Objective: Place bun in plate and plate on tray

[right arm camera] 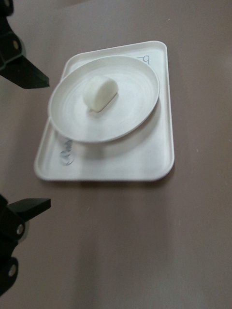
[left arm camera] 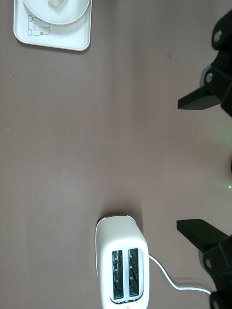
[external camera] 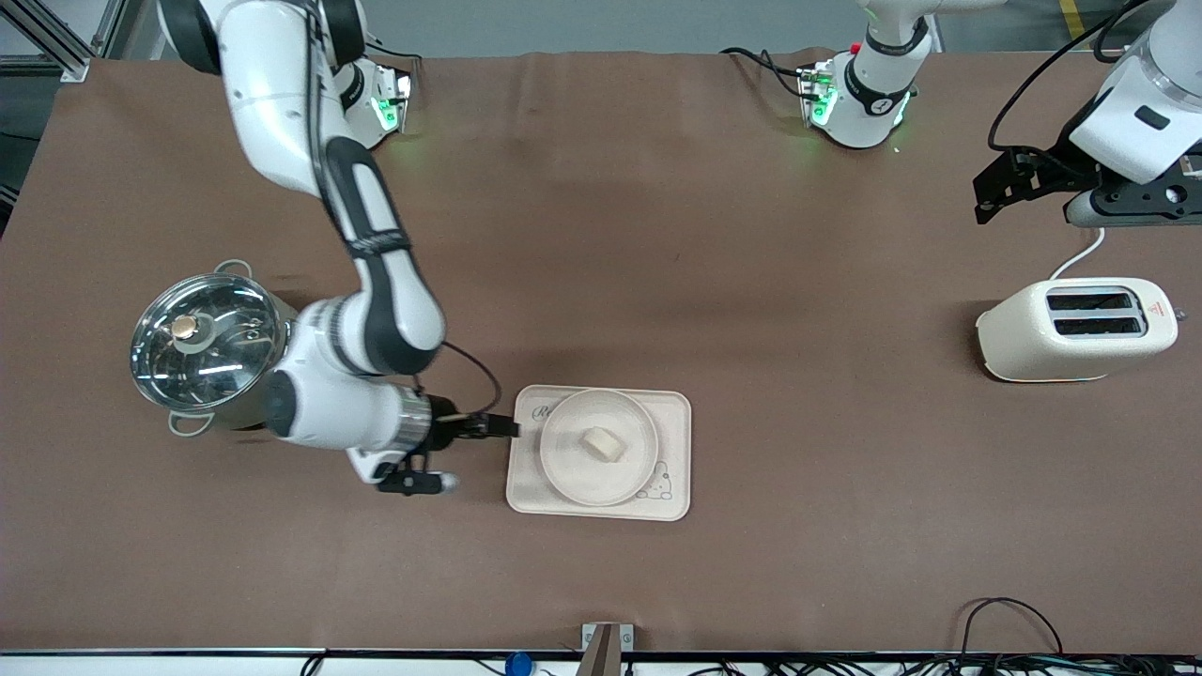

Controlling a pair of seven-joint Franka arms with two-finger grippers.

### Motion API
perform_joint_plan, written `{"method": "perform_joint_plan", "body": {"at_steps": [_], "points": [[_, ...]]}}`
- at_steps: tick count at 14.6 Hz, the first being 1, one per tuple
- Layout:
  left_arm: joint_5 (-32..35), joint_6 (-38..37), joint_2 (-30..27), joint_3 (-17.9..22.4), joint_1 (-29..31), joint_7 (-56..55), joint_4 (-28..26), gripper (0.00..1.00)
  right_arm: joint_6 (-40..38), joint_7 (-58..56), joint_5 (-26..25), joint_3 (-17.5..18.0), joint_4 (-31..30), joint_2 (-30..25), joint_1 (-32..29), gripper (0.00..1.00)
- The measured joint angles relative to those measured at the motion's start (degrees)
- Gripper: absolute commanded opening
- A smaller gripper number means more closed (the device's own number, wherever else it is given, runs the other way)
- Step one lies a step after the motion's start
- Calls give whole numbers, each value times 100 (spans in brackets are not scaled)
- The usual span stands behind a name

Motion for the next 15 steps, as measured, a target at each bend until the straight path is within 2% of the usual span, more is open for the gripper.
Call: {"method": "perform_joint_plan", "body": {"at_steps": [2,4,8,10,12,13,15], "points": [[0,1,0,0,-1,0,-1,100,-779,-27,-531,-403,13,-542,-97,100],[-1,1,2,0,-9,0,-2,100,-1398,-167,-1296,-612,18,-1072,-148,100],[-1,1,2,-1,-22,0,-1,100,-2564,-229,-2885,-746,23,-2211,-204,100],[-2,1,0,-2,-28,1,3,100,-3078,-270,-3482,-737,28,-2808,-352,100],[-2,0,-3,-5,-42,14,5,100,-3490,-334,-3983,-520,25,-3406,-663,100],[-2,0,-3,-7,-49,25,5,100,-3651,-337,-4241,-240,5,-3678,-901,100],[-2,0,-3,-11,-57,43,6,100,-3741,-321,-4660,579,-188,-4174,-1478,100]]}}
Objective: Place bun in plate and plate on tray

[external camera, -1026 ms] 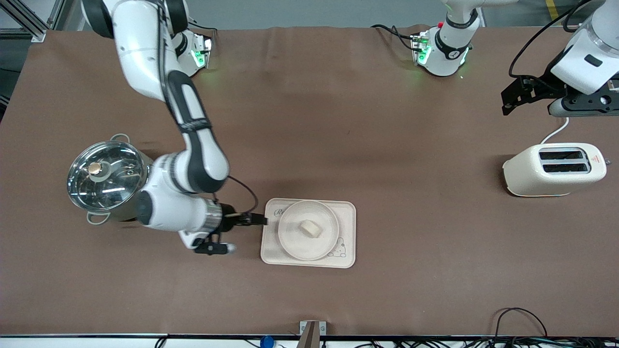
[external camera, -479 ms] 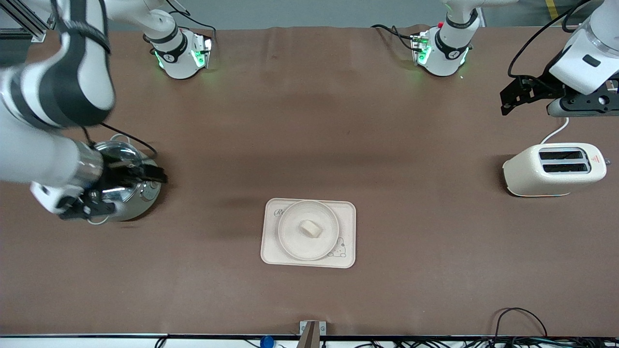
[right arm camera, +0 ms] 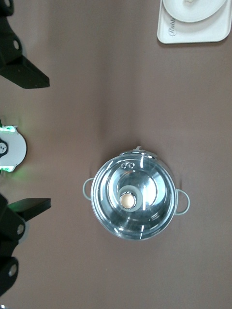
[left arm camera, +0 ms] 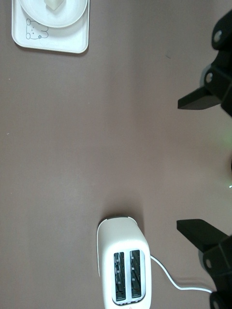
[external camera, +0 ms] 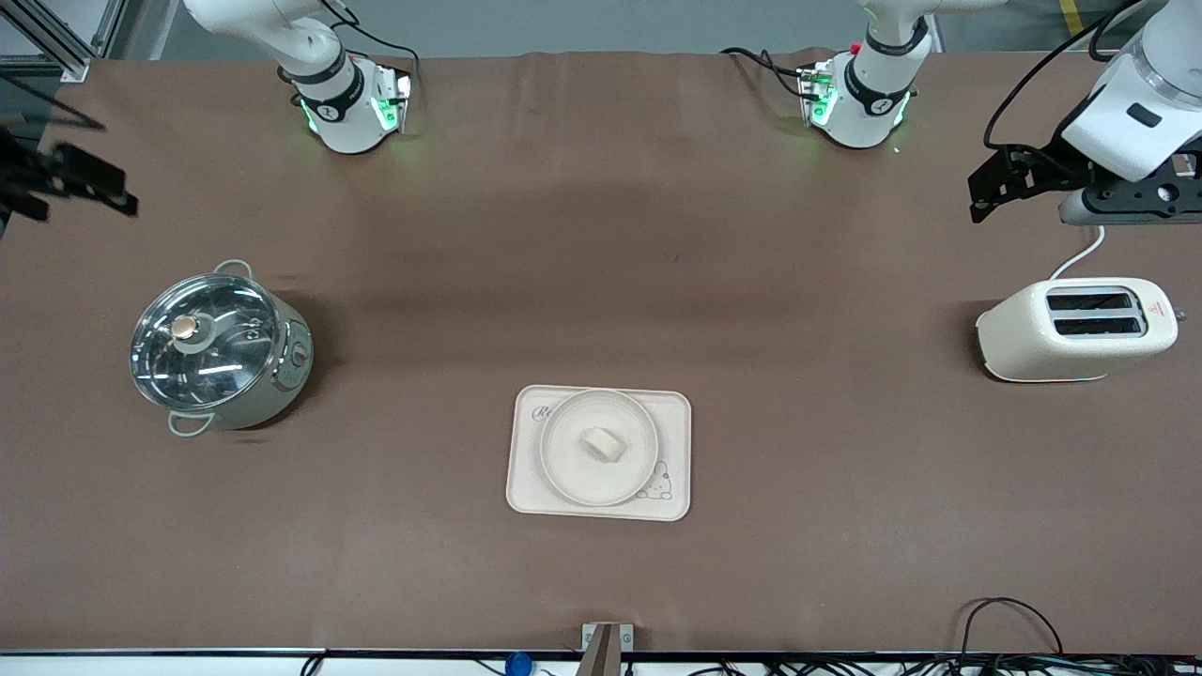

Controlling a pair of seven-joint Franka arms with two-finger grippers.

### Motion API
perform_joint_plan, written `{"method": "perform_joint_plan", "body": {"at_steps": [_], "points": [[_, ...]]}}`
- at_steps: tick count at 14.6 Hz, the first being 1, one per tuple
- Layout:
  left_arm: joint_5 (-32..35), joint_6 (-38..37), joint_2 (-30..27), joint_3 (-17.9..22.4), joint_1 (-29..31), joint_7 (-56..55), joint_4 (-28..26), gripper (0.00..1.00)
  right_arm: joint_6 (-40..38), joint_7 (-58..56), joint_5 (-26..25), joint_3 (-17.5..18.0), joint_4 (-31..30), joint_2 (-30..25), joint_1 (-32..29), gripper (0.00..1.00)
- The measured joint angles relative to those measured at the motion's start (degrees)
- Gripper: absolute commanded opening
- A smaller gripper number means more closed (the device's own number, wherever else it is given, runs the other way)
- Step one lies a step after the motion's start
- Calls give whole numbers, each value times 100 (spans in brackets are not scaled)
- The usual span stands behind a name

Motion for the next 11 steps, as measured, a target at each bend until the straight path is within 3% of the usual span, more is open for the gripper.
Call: {"method": "perform_joint_plan", "body": {"at_steps": [3,4,6,11], "points": [[0,0,0,-13,-3,19,0,100,434,75,-126,1530,-683,-558,-1375,100],[0,0,0,-14,-3,24,1,100,545,75,-127,1790,-885,-656,-1666,100],[0,1,0,-14,-3,71,11,100,643,77,-129,1892,-1095,-725,-1850,100],[0,1,4,-17,-7,156,66,100,662,76,-131,1660,-1252,-750,-1924,100]]}}
